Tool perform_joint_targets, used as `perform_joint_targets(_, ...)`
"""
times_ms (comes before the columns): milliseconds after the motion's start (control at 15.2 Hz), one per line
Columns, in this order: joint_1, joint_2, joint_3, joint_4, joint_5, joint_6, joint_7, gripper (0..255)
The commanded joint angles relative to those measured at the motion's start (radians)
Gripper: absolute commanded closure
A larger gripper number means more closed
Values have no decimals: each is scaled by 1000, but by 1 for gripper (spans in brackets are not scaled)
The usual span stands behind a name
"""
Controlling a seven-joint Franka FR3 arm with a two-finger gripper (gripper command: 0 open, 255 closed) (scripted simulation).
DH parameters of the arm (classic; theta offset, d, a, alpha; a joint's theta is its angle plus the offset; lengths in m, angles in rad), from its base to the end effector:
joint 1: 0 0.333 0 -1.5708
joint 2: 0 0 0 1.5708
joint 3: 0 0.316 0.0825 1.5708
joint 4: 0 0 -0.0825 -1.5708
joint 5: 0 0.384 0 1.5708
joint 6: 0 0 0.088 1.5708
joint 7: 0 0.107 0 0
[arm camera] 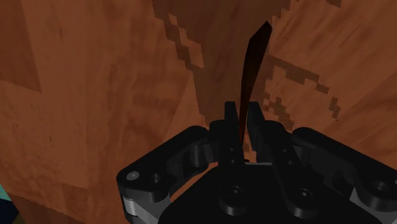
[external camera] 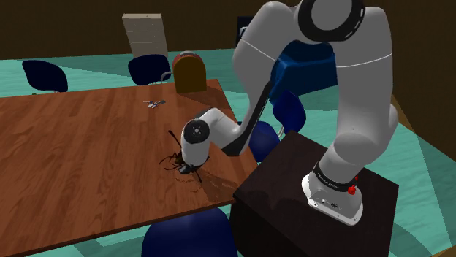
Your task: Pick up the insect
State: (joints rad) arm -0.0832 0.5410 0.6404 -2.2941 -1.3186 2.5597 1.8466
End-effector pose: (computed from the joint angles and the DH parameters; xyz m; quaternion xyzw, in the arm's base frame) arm 0.4016 0.2961 0.1485 0.9822 -0.0940 0.1542 0.0522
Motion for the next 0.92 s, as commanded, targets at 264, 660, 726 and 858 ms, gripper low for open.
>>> perform_joint_targets(264,-47,-83,59,-33,108,-5,-85,255)
perform_joint_targets(660,-102,-171,127,-63,230,-10,-181,255)
perform_joint_targets(726,-112,-186,139,-67,252,-11,-198,255)
perform_joint_targets(858,-113,-189,141,-68,256,-11,-200,255)
